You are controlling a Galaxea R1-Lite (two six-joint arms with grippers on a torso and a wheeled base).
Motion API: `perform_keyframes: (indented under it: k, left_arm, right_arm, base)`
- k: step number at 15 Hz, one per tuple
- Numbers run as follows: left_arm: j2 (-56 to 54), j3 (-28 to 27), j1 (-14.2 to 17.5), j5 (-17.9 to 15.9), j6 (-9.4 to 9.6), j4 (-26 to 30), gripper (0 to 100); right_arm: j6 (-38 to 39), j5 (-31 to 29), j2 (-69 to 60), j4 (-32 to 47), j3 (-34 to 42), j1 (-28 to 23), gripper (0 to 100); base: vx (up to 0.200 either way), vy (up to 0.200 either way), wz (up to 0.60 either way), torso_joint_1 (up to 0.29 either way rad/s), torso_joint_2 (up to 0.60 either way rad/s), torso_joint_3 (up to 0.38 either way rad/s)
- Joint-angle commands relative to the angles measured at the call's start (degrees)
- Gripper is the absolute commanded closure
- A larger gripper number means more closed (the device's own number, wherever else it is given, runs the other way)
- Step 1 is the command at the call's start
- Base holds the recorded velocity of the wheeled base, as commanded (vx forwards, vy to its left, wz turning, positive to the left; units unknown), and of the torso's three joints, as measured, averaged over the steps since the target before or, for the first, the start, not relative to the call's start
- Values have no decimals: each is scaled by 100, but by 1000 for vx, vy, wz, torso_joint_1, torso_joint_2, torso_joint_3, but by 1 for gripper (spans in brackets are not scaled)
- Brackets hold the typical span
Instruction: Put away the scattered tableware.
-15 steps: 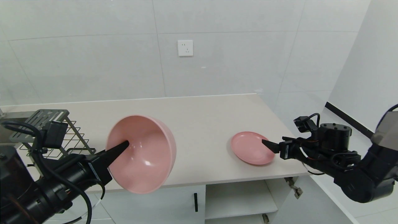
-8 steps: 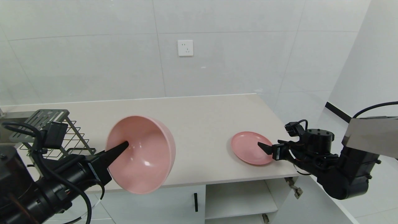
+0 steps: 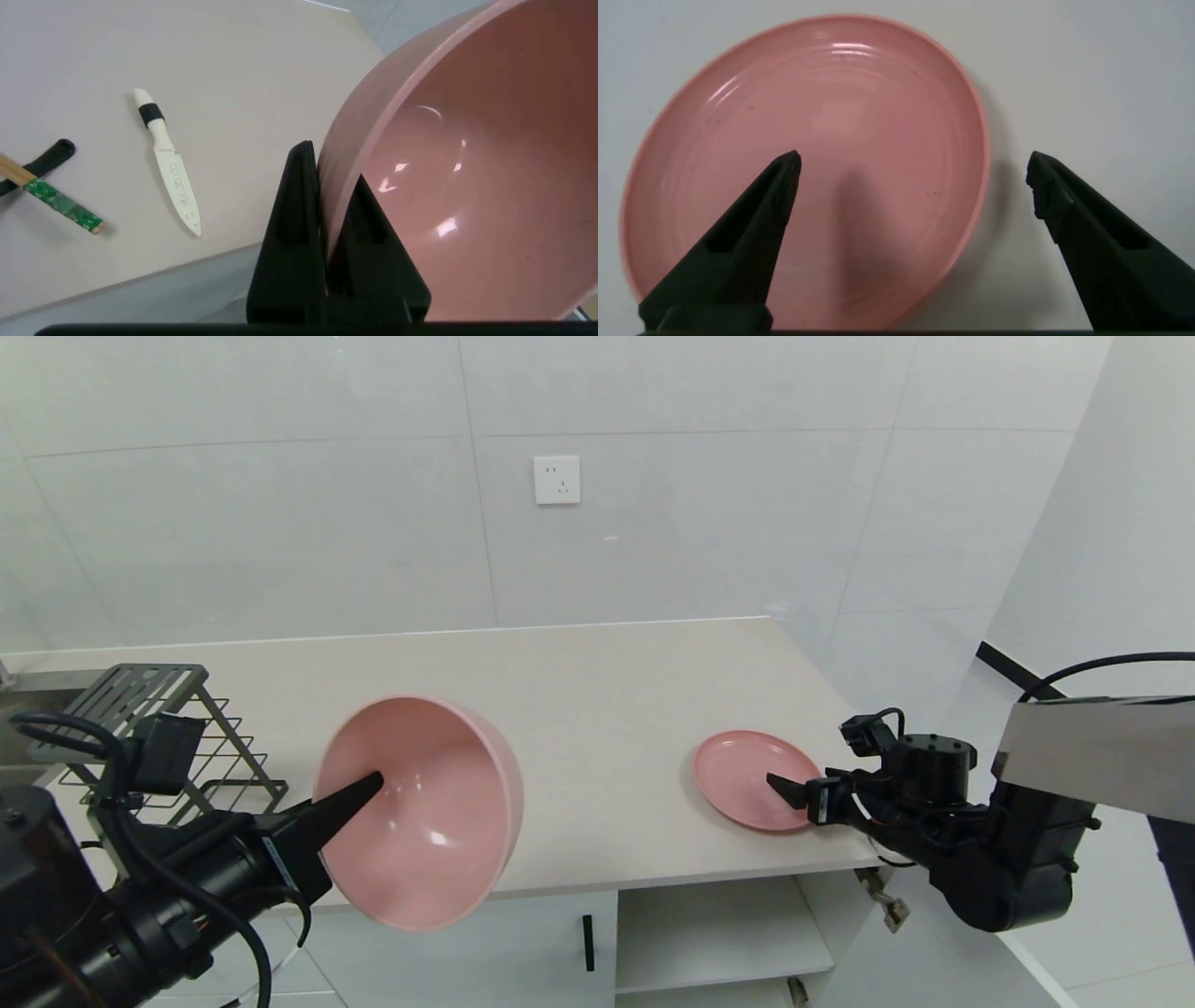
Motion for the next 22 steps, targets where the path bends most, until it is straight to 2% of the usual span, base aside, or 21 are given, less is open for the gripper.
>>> perform_keyframes:
  k: [1, 4, 5, 9, 12, 22]
  left_arm:
    - [5, 0, -1, 0, -6, -4, 100]
    - [-4, 9, -1, 9, -6, -4, 100]
    - [-4, 18, -1, 9, -6, 5, 100]
    - [-21, 53, -1, 9, -6, -4, 100]
    - [-39, 61, -1, 9, -6, -4, 100]
    - [-57, 149, -1, 0, 3, -13, 100]
  right_arm:
    - [-3, 3, 147, -6, -39, 54, 0]
    - [-3, 3, 340, 3, -171, 160, 0]
    - [-3, 3, 357, 20, -189, 221, 100]
    - [-3, -313, 384, 196, -224, 230, 100]
    - [15, -322, 314, 143, -189, 116, 100]
    - [41, -384, 32, -41, -136, 204, 100]
  base:
    - [0, 0, 0, 0, 0, 0]
    - [0, 0, 0, 0, 0, 0]
    - [0, 0, 0, 0, 0, 0]
    - [0, 0, 0, 0, 0, 0]
    - [0, 0, 0, 0, 0, 0]
    - [0, 0, 0, 0, 0, 0]
